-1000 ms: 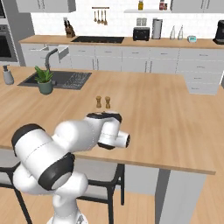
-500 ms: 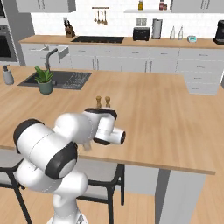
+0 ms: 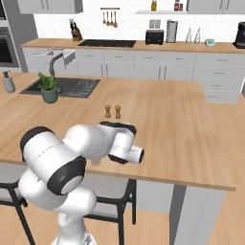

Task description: Take a straw from the drawer in front and place it inside the glass cup on the dining counter.

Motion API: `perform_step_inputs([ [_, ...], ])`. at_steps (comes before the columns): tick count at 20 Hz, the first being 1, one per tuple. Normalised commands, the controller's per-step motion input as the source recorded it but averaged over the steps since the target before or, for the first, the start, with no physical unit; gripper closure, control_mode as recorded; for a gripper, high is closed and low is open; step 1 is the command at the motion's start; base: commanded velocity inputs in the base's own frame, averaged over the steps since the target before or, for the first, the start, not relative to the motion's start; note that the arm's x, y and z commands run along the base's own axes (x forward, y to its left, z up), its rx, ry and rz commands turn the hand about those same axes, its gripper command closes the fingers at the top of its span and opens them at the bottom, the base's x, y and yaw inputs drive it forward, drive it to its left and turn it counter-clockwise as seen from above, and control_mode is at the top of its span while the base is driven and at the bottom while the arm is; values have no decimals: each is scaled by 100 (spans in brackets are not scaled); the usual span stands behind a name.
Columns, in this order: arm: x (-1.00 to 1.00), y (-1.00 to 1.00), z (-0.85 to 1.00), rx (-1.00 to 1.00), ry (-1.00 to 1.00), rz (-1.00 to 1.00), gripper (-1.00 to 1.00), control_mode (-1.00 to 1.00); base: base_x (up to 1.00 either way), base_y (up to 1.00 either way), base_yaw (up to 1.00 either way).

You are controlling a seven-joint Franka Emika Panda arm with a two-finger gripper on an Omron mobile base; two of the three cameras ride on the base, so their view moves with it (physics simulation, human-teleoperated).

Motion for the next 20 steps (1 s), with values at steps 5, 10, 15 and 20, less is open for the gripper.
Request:
perform_step_inputs([
  [5,-16,-1,-7,0,-4,3,100,-100,0,0,0],
  [10,6,0,0,0,-1,2,100,-100,0,0,0],
  [15,6,0,0,0,0,2,-100,-100,0,0,0],
  [20,-1,0,2,0,0,0,-100,-100,0,0,0],
])
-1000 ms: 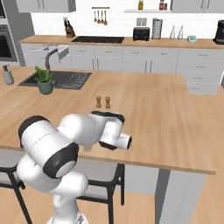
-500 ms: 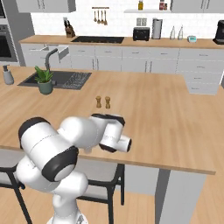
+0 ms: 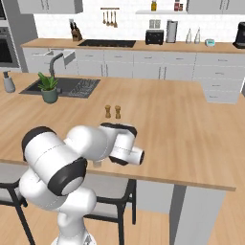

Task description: Take a straw from the drawer in front and place it inside the glass cup on the dining counter.

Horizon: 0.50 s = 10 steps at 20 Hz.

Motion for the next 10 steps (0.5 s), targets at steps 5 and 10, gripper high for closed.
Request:
perform_step_inputs([
  [5,-9,0,23,0,-2,0,-100,-100,0,0,0],
  [10,-7,-7,38,0,0,0,-100,-100,0,0,0],
])
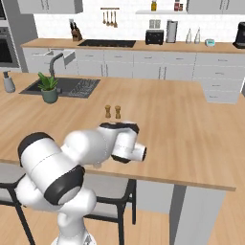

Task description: Take a straw from the drawer in front and place it inside the glass cup on the dining counter.

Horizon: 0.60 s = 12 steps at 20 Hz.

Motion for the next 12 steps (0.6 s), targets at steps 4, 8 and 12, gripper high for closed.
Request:
perform_step_inputs([
  [4,-10,-12,39,-2,0,0,-100,-100,0,0,0],
  [8,-59,-28,83,-6,-4,0,-100,-100,0,0,0],
  [12,-94,-24,100,-14,-17,0,-100,-100,0,0,0],
])
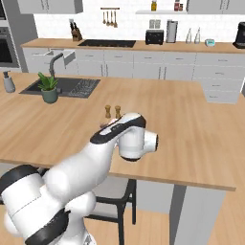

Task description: Take a straw from the drawer in front and place it inside the glass cup on the dining counter.

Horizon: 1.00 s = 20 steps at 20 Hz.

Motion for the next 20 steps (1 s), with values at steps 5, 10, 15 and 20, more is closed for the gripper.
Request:
perform_step_inputs([
  [5,-97,-1,100,-27,-26,0,-100,-100,0,0,0],
  [10,-94,8,100,-43,-29,0,-100,-100,0,0,0],
  [15,-89,39,72,-54,-23,3,-100,-100,0,0,0],
  [20,-98,67,23,-57,-14,6,-100,-100,0,0,0],
])
